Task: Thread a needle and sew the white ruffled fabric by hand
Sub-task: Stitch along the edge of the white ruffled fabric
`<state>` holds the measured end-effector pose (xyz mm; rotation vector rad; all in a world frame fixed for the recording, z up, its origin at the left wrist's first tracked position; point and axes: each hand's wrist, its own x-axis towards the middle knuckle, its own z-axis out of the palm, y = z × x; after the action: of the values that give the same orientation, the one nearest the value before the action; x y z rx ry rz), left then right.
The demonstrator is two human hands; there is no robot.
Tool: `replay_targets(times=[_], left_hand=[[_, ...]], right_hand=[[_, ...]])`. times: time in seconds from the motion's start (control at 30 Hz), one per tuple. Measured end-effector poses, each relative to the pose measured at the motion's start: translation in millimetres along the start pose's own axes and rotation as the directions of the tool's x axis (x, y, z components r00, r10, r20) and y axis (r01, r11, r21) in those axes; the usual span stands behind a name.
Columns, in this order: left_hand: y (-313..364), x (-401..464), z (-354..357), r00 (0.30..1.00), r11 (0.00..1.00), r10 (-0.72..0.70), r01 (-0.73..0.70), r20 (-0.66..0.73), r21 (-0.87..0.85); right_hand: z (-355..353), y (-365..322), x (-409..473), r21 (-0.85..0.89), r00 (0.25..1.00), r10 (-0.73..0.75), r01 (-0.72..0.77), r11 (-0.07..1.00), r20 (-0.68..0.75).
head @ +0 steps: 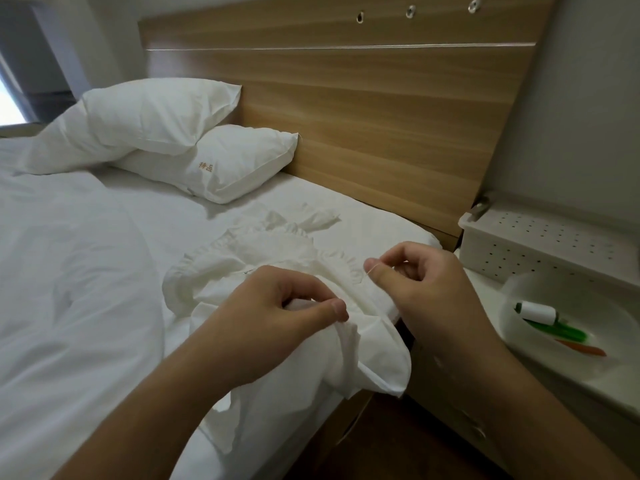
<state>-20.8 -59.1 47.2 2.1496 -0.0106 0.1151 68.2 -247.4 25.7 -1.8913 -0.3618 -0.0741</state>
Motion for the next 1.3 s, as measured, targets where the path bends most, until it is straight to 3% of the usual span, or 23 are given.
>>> replay_targets(times=[0.23,0.6,0.77,0.93,1.13,1.23,1.3], left_hand=[[-0.9,-1.1,-2.8,1.000,0.997,-0.018,0.017,-0.014,-0.069],[-2.8,-2.3,-8.0,0.999,0.998,-0.041,0.040,-0.009,-0.053],[-2.7,-2.8,-8.5,0.994,0.992,-0.048,0.037,-0.097,-0.118],[-1.2,-3.1,-10.6,0.983,0.996,-0.050,0.035,-0.176,-0.085],[-2.0,-3.7,-12.0,0.973,1.000,-0.006,0.007,-0.230,0.005],[-2.8,-4.6,-11.2,0.975,1.000,0.009,-0.004,-0.221,0.022],[-2.5,-5.3,-11.1,0.978,1.000,0.017,-0.016,-0.207,0.005]], right_hand=[[-3.7,12.4,11.4,0.228,0.930,0.359,-0.335,0.914,-0.071],[-18.6,17.0,20.2,0.435,0.826,0.542,-0.437,0.787,-0.151],[-22.1,18.8,19.8,0.578,0.872,0.477,-0.335,0.744,-0.110],[-29.6,18.9,19.6,0.698,0.867,0.424,-0.134,0.704,-0.262],[-29.4,3.3,10.3,0.570,0.953,0.133,0.049,0.820,-0.273],[-24.5,-3.5,5.4,0.457,0.983,0.006,0.080,0.886,-0.183],[-16.0,-5.4,1.0,0.355,0.998,-0.065,0.052,0.933,0.025]])
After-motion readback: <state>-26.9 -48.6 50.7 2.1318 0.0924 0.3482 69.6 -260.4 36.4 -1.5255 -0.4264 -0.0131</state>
